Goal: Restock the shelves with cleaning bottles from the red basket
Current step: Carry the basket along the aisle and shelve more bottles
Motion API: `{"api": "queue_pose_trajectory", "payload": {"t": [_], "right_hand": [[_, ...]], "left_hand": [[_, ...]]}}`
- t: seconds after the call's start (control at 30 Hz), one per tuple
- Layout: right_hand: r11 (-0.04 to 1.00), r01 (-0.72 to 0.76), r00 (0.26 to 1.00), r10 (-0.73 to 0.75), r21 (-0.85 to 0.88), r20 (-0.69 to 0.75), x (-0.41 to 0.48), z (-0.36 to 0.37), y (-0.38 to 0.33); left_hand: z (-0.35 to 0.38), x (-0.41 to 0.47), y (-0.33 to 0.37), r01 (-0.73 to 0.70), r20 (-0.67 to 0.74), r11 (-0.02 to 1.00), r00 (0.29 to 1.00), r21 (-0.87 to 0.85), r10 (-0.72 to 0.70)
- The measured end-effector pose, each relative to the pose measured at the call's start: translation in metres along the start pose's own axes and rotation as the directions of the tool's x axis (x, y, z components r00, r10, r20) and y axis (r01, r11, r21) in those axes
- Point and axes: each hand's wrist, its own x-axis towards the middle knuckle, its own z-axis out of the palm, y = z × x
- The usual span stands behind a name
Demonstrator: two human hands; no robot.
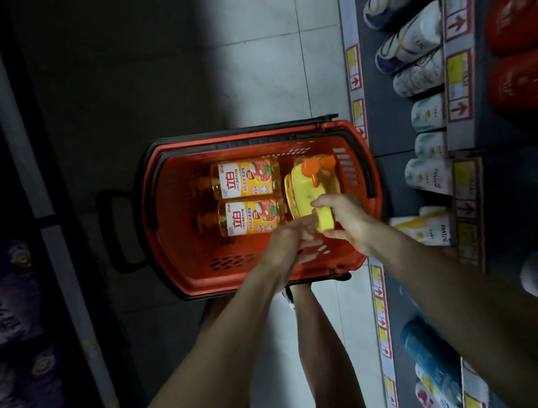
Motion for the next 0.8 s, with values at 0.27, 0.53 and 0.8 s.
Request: {"api": "queue_pose_trajectory", "payload": {"t": [0.27,0.53,0.8], "right_hand": [[0.964,0.180,0.983,-0.172,-0.195,0.058,-0.126,-0.032,-0.020],[0.802,0.453,0.891,-0.429,-0.389,0.152,-0.294,-0.070,-0.075],[0.581,0.574,0.769,-0.625,-0.578,0.136,-0.423,-0.095,-0.127]], "left_hand": [[0.015,-0.096,0.032,-0.025,0.097,0.995,0.995,0.100,0.016],[0.034,-0.201,0.095,-0.201,0.071,0.962,0.979,0.183,0.191],[0.038,-0.318,0.141,-0.531,0.015,0.778,0.829,0.336,0.559]]}}
